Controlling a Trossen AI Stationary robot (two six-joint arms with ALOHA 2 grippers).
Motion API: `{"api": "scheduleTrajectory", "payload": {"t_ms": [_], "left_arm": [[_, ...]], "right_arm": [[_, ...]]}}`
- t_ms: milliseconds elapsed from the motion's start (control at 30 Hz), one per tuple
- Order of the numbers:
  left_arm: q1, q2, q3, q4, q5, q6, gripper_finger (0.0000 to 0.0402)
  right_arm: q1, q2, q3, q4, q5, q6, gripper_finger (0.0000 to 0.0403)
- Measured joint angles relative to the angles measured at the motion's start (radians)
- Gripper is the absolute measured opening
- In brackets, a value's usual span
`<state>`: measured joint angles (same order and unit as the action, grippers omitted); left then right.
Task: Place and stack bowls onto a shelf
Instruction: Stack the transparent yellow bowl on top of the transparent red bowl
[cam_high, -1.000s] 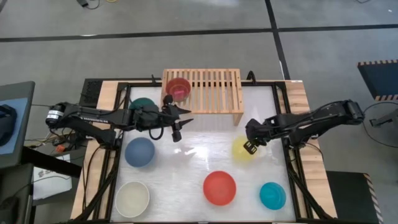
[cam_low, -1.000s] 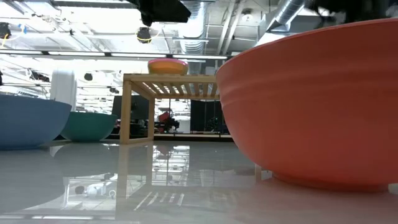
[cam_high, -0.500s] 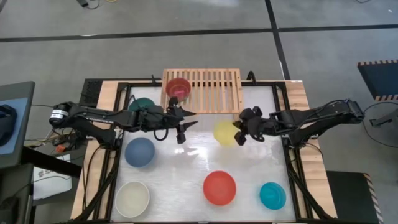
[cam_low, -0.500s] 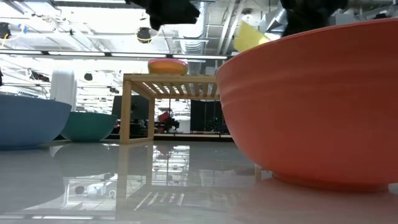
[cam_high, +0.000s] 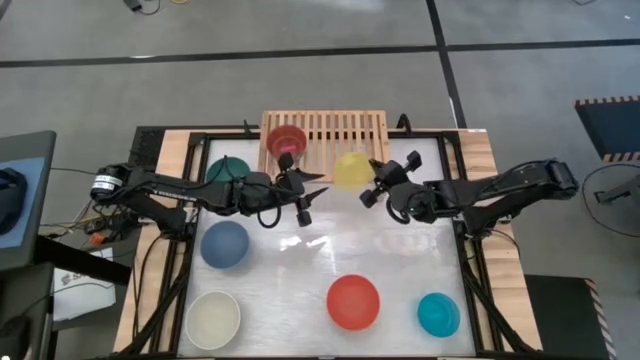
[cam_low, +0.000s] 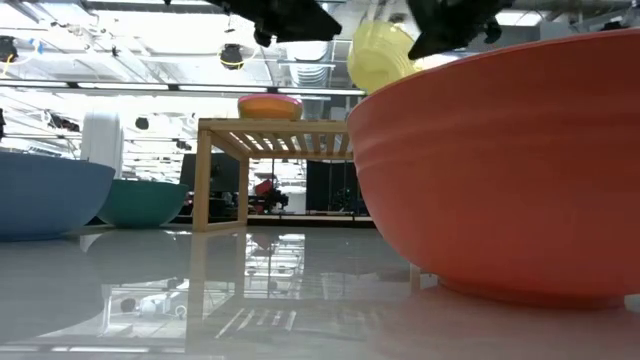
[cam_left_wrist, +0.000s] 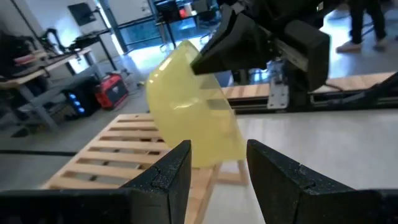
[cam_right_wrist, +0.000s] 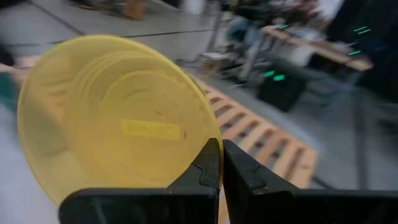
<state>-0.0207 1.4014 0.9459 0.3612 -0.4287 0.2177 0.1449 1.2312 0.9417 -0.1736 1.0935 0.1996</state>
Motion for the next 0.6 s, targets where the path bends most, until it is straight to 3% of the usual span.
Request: {"api": "scheduleTrajectory", "payload": {"t_ms": [400,600], "left_arm": [[-0.008,0.010,-0.001,0.026,-0.142,0.008,0.0145],[-0.012,0.010,-0.001,0.028,-0.298,0.043,0.0140]], "right_arm": [[0.006,0.166,0.001,0.445,0.096,-0.311,0.0031],[0.032,0.243,0.000,0.613,0.104,-0.497,0.0031]]}}
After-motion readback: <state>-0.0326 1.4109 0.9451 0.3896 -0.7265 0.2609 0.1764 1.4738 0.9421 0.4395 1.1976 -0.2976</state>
